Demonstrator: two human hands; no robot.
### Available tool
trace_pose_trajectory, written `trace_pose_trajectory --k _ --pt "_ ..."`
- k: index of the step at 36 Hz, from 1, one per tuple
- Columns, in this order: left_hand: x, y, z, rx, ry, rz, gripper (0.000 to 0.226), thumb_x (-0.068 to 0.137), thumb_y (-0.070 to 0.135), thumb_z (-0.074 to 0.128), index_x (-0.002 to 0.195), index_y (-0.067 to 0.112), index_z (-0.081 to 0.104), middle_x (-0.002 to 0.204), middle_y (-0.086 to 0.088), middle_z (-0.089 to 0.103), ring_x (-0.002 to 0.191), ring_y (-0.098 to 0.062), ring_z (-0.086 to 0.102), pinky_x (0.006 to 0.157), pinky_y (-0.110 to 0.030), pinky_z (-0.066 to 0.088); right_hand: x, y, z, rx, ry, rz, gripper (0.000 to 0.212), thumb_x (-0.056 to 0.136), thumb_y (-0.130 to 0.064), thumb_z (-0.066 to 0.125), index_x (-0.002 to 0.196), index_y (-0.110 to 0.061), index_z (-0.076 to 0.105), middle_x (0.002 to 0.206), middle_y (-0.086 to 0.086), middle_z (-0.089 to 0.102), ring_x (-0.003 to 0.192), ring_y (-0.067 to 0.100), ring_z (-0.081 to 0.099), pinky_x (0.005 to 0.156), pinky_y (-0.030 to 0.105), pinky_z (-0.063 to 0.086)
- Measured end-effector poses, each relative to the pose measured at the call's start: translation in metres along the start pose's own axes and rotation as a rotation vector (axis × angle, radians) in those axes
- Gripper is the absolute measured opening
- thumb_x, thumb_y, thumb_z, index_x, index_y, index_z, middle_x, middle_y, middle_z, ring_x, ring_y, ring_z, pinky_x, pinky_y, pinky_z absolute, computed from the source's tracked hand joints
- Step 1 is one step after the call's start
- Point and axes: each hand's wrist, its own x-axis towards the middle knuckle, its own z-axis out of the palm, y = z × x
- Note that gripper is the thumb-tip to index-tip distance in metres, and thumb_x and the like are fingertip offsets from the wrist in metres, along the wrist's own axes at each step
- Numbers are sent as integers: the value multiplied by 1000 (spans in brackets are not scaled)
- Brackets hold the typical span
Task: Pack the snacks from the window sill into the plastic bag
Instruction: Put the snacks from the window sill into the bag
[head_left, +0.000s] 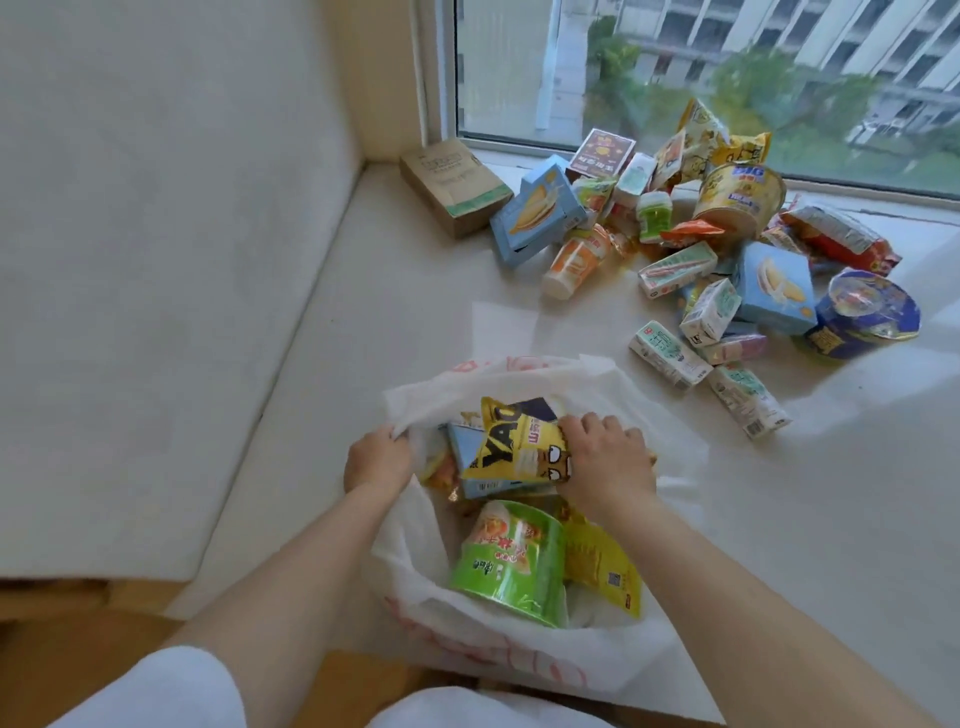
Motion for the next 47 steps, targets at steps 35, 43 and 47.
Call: trace_pose_trajectory --k 35,43,47 --pt "-29 121 15 440 60 770 53 88 41 52 138 26 41 140 -2 33 131 -25 24 107 -36 26 27 38 -13 489 174 342 27 93 -21 44 105 -13 68 106 6 66 96 26 58 72 30 41" --pt "-35 219 87 533 -58 885 54 90 37 51 140 23 38 143 -3 33 133 -25 24 105 -37 29 24 161 10 468 99 592 27 91 -20 44 102 -15 69 109 8 66 98 30 58 70 29 40" --pt "-25 266 132 656 -119 930 51 91 35 49 139 21 40 142 -2 38 131 -24 33 100 -38 34 35 216 26 439 6 591 28 90 -19 46 112 -18 63 122 5 58 112 26 52 83 32 44"
